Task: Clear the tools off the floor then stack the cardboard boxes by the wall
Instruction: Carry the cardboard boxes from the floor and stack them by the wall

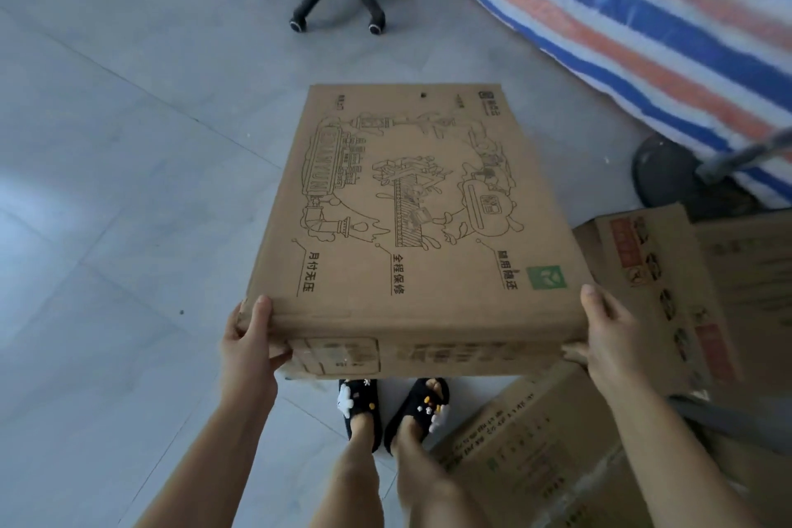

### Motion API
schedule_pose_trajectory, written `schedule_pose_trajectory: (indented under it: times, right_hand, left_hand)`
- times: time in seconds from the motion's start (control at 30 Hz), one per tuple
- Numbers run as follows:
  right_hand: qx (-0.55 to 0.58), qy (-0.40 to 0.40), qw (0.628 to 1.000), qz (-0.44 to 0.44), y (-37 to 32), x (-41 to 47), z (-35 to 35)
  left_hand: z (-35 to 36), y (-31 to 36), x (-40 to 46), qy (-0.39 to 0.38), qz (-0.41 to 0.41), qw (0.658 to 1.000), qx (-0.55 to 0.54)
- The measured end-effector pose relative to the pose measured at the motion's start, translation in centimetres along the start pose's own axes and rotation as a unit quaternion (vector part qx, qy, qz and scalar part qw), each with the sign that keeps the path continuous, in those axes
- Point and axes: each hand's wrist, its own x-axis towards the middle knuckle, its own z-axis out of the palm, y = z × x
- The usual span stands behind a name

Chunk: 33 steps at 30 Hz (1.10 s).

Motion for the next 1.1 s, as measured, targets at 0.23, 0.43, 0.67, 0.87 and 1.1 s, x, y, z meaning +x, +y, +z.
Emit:
schedule_pose_trajectory:
  times: [0.23,0.43,0.67,0.87,1.1]
  right_hand:
    - [-0.039,-0.041,0.998,-0.036,-6.4,-9.5,-0.8]
    - [-0.049,-0.092,0.990,-0.091,-11.9,-16.4,3.8]
    - [-0.045,-0.109,0.982,-0.150,-16.1,-23.1,16.6]
    - [-0.056,-0.139,0.967,-0.208,-18.2,-30.3,30.1]
    - [-0.077,-0.209,0.947,-0.231,-22.0,-35.7,43.7]
  left_hand:
    - [-8.4,5.8,-7.1,0.044,0.028,0.998,-0.042]
    - [-15.7,10.1,-8.6,0.098,0.065,0.988,-0.102]
    - [-25.7,16.0,-4.8,0.140,0.094,0.972,-0.163]
    - [-37.2,22.0,1.1,0.180,0.121,0.955,-0.201]
    - [-46.1,26.5,7.3,0.230,0.136,0.933,-0.241]
